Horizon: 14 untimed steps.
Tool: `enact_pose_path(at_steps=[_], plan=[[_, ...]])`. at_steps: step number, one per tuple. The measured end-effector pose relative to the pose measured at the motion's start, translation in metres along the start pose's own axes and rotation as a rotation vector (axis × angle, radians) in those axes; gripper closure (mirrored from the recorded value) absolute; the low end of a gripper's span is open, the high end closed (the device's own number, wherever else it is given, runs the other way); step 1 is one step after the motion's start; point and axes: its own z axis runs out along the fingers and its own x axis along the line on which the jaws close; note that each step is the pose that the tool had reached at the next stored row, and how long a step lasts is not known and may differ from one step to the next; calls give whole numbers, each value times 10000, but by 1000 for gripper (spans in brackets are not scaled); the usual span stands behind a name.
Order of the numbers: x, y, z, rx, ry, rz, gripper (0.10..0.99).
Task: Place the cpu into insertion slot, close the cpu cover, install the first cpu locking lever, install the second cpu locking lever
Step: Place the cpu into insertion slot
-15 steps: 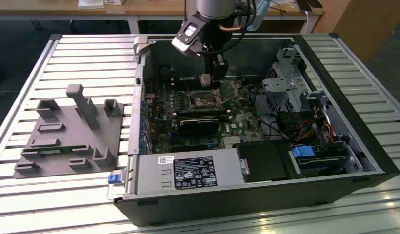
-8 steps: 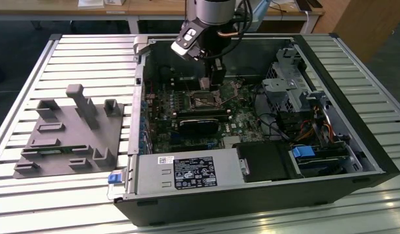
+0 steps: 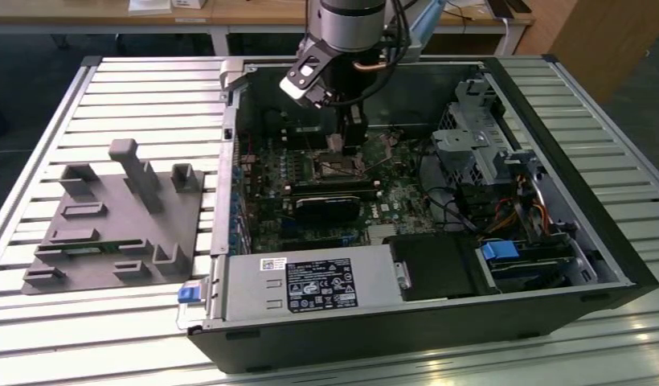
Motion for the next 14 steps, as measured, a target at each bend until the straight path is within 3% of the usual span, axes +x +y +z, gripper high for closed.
enact_pose_path(at_steps=[14], plan=[[22, -49, 218, 0, 3, -34, 549]])
